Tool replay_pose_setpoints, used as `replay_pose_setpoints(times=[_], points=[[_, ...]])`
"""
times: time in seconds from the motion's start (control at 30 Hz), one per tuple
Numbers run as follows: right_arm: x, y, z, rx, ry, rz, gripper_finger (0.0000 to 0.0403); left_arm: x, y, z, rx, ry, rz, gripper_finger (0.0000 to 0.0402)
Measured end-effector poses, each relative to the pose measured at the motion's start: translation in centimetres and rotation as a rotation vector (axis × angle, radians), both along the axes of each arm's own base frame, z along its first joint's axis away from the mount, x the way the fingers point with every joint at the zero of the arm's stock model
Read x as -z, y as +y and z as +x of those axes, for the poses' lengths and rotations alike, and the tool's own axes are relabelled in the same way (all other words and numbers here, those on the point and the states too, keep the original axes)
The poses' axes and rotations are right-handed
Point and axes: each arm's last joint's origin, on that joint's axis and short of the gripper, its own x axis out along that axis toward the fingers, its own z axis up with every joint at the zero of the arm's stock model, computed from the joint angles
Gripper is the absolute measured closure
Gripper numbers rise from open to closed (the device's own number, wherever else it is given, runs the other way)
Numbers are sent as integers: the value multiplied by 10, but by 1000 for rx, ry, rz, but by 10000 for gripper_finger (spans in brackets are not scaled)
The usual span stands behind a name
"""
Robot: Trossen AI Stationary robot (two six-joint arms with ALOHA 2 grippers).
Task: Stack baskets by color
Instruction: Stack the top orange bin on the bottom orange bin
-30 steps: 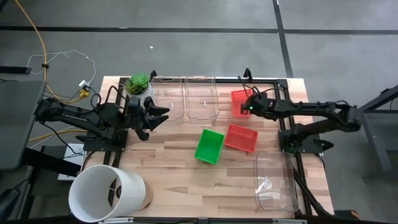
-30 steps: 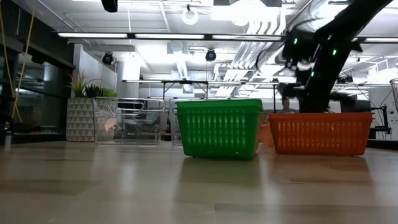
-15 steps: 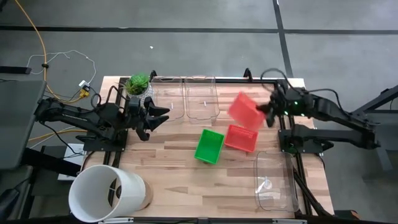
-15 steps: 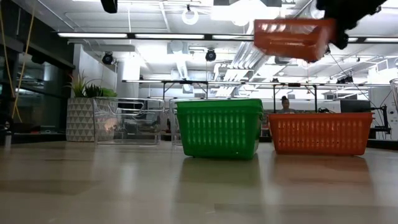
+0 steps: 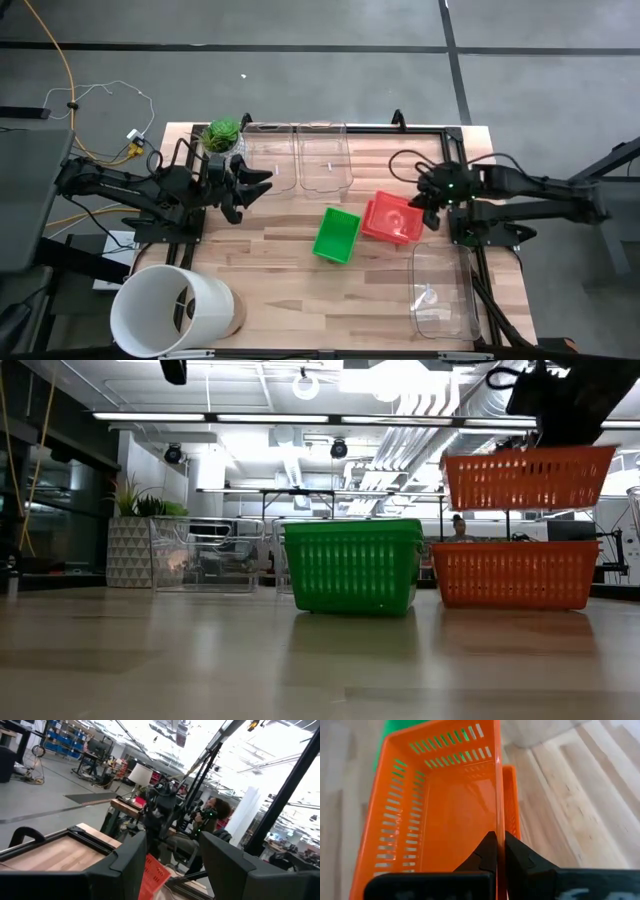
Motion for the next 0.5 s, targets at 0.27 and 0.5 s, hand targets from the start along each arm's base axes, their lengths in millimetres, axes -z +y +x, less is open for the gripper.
replay_pose_setpoints(times=[0.27, 0.5], points=[[15, -6, 17, 82, 139, -14, 403, 0, 0, 0, -12, 3, 6, 227], [24, -7, 29, 39, 194, 24, 403, 0, 0, 0, -11, 2, 6, 227]])
